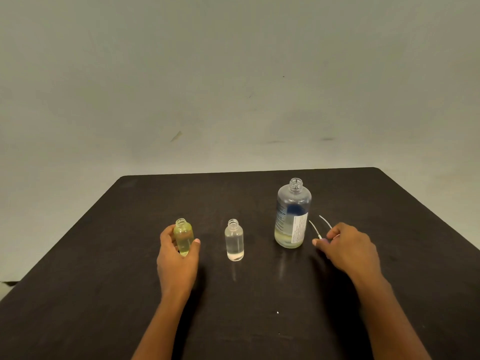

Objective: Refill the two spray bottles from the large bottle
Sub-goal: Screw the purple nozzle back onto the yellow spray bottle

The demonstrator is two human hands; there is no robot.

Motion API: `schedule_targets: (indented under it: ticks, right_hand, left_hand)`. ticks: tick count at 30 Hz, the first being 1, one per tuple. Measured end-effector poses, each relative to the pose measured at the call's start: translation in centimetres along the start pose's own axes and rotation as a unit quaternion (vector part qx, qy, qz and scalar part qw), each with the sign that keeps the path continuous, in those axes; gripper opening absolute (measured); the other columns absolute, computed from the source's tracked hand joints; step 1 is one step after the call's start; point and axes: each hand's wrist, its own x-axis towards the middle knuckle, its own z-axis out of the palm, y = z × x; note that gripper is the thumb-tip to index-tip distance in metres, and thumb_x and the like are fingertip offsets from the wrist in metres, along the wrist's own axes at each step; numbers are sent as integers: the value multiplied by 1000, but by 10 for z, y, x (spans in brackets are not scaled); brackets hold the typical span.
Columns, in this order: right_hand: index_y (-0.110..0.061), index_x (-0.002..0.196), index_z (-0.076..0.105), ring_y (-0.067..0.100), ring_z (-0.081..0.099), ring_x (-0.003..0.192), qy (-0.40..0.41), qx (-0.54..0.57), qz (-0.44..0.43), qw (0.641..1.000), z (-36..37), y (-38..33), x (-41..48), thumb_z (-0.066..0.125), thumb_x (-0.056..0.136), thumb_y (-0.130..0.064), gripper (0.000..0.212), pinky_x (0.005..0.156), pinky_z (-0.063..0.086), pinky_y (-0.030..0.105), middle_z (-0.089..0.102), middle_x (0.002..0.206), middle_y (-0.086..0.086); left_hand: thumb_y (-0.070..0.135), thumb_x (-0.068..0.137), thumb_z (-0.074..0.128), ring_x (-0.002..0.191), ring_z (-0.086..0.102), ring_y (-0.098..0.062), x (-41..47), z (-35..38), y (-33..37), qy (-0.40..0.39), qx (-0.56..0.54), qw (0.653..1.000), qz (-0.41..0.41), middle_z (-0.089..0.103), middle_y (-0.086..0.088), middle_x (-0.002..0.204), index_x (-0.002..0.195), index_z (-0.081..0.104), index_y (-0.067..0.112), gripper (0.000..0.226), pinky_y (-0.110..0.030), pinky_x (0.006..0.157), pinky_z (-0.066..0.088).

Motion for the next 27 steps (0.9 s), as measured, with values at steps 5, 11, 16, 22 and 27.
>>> schedule_targets:
  ticks: [5, 11, 16, 22, 27]
  right_hand:
    - [-19, 91, 58, 13, 54, 75, 0, -2, -2, 1000, 5, 1, 1, 68, 86, -32, 17, 65, 40, 28, 59, 81, -4]
    - [-18, 90, 55, 23, 58, 82, 167, 121, -22, 978, 0, -1, 3, 68, 85, -26, 16, 73, 45, 34, 61, 90, 5]
    - [-22, 100, 57, 21, 66, 86, 270, 411, -71, 868, 1, -12, -3, 74, 83, -19, 24, 80, 57, 38, 64, 98, 4]
    - [-14, 97, 65, 14, 68, 90, 114, 602, -214, 761, 1, -37, -21, 69, 79, 6, 27, 82, 57, 28, 71, 91, -4]
    - [-7, 99, 66, 9, 66, 85, -32, 636, -261, 726, 9, -46, -33, 72, 72, -3, 28, 75, 54, 21, 73, 89, -3]
  left_hand:
    - [17, 87, 67, 96, 56, -14, 0, 1, -1, 1, -3, 1000, 1, 57, 6, 103, 129, 45, 21, 47, -30, 83, 41]
    - [18, 89, 64, 97, 55, -13, 1, 1, -3, 2, -3, 1000, 0, 57, 7, 104, 128, 47, 20, 43, -30, 84, 41]
    - [19, 88, 66, 102, 57, -16, 0, 0, 0, 10, -11, 1000, 6, 58, 5, 108, 127, 47, 20, 43, -34, 88, 46]
    - [22, 88, 66, 92, 55, -4, -8, -2, 11, 31, -42, 997, 55, 55, 13, 103, 126, 47, 21, 42, -21, 78, 39]
    - [24, 87, 67, 94, 55, 3, -19, -6, 17, 46, -50, 992, 102, 55, 21, 101, 118, 46, 32, 39, -20, 81, 40]
